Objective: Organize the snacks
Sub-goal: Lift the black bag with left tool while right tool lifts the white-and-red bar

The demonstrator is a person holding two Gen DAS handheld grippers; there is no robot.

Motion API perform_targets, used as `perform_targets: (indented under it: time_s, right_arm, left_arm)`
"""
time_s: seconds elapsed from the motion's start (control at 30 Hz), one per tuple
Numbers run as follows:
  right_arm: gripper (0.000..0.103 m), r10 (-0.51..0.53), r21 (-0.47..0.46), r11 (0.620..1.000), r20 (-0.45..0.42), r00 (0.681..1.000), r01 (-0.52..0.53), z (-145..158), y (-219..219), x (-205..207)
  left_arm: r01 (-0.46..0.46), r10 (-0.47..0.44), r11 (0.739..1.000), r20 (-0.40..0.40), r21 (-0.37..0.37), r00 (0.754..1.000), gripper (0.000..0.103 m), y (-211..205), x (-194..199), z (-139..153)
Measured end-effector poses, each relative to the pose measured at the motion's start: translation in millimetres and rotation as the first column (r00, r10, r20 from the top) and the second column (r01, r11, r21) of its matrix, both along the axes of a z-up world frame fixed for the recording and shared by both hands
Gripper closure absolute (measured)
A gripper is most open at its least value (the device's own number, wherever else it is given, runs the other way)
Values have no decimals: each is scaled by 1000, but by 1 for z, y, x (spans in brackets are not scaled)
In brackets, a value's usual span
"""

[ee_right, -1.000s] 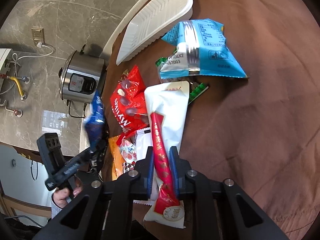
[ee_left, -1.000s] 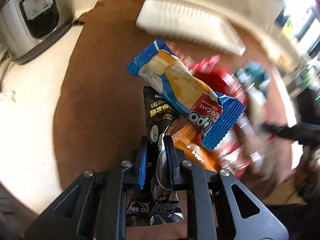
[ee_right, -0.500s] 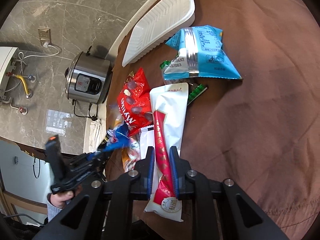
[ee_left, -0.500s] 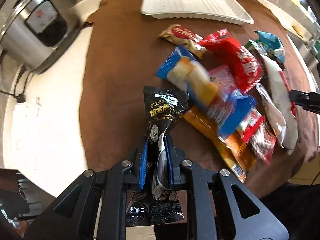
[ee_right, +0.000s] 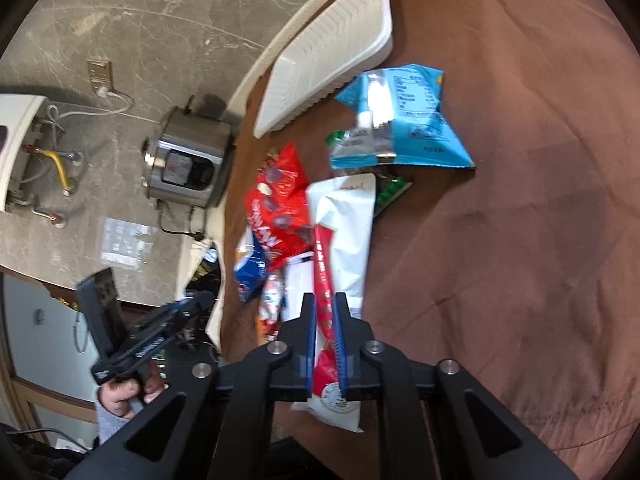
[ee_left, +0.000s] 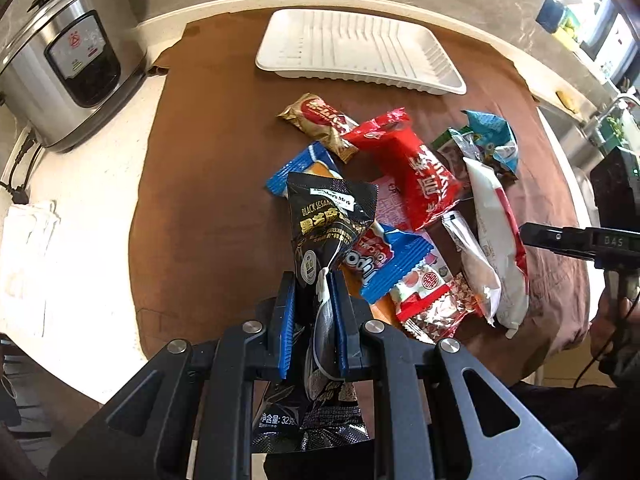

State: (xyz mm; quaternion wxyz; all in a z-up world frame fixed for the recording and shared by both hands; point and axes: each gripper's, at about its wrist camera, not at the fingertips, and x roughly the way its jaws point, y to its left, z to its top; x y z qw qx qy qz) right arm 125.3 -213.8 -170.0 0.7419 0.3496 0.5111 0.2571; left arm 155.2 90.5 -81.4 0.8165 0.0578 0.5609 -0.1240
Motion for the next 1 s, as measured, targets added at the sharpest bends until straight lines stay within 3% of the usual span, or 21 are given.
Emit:
perform_targets:
  time_s: [0.07, 0.2, 0.37, 0.53, 1.0]
  right_arm:
    - [91, 9, -23, 1000, 21, 1000, -8, 4, 2, -1]
    - [75, 22, -89, 996, 27, 999, -20, 5, 11, 5]
    - [74, 68, -178, 982, -3, 998, -68, -7, 30, 11]
    - [85, 82, -165, 983, 4, 997, -80, -12, 34, 13]
    - [86, 17, 38, 999, -4, 1000, -17, 7, 1, 9]
  left_arm:
    - [-1, 1, 1000, -2, -7, 1000, 88, -2, 0, 1]
    - [-1, 1, 1000, 0, -11, 1000, 88, -3, 5, -3]
    - [-5, 5, 1000, -3, -16, 1000, 88, -2, 9, -4]
    - [-10, 10, 1000, -2, -28, 1000, 88, 1, 9, -4]
    - [13, -11, 996, 17, -91, 1000, 88, -1, 22, 12]
